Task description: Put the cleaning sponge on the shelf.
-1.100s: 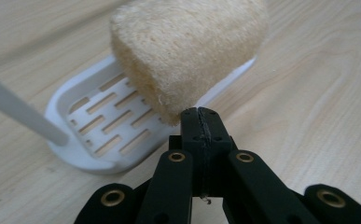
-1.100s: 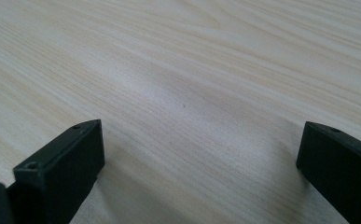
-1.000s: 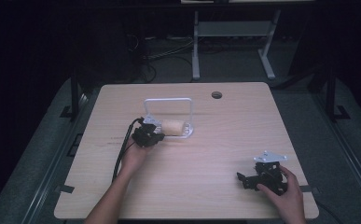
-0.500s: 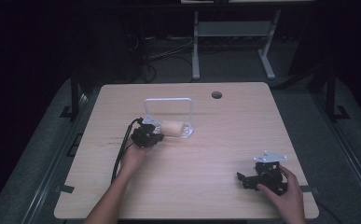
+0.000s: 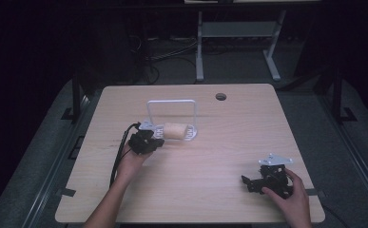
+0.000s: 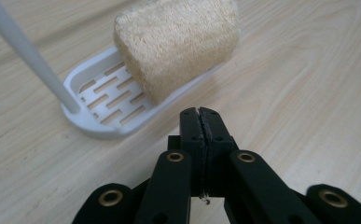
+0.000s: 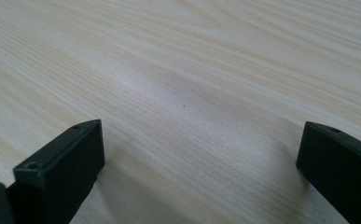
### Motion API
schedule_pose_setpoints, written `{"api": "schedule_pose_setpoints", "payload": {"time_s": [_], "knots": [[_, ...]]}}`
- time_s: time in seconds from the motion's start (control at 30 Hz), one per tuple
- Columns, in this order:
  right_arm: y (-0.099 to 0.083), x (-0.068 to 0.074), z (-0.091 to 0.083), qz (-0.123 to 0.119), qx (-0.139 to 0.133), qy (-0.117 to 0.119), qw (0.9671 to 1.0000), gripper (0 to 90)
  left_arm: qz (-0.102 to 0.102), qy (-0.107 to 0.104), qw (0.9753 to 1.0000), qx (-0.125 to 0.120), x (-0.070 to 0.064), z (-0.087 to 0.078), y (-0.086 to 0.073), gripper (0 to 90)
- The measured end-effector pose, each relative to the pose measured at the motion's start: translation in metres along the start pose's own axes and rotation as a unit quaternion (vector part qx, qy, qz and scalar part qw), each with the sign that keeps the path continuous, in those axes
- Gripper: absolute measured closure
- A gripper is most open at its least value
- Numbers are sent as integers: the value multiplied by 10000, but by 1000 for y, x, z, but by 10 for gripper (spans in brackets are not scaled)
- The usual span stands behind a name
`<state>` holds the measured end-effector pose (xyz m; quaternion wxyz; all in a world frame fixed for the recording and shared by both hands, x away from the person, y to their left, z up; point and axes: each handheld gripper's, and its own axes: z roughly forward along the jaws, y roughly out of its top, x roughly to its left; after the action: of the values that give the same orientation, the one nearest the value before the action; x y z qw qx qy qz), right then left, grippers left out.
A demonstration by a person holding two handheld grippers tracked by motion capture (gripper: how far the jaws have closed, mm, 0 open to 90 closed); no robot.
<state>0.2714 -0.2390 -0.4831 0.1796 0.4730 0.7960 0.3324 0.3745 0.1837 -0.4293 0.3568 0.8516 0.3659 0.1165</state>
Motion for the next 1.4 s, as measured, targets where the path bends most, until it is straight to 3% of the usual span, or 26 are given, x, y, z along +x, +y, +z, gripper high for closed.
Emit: {"api": "schedule_pose_setpoints", "payload": {"time_s": [0.2,0.5,0.77,1.03,1.4], "knots": [[0,0,0,0,0,0,10000,6,26,67,10000,-54,-1,-14,-10,819],[0,0,0,-2,-1,2,10000,7,-81,315,9994,-108,3,-30,-24,483],[0,0,0,0,0,0,10000,7,-136,346,9992,-111,4,-42,-42,295],[0,0,0,0,1,0,10000,6,-107,416,9991,-67,0,-54,-62,240],[0,0,0,-1,0,-1,10000,7,-138,481,9986,-191,-3,-71,-88,198]]}}
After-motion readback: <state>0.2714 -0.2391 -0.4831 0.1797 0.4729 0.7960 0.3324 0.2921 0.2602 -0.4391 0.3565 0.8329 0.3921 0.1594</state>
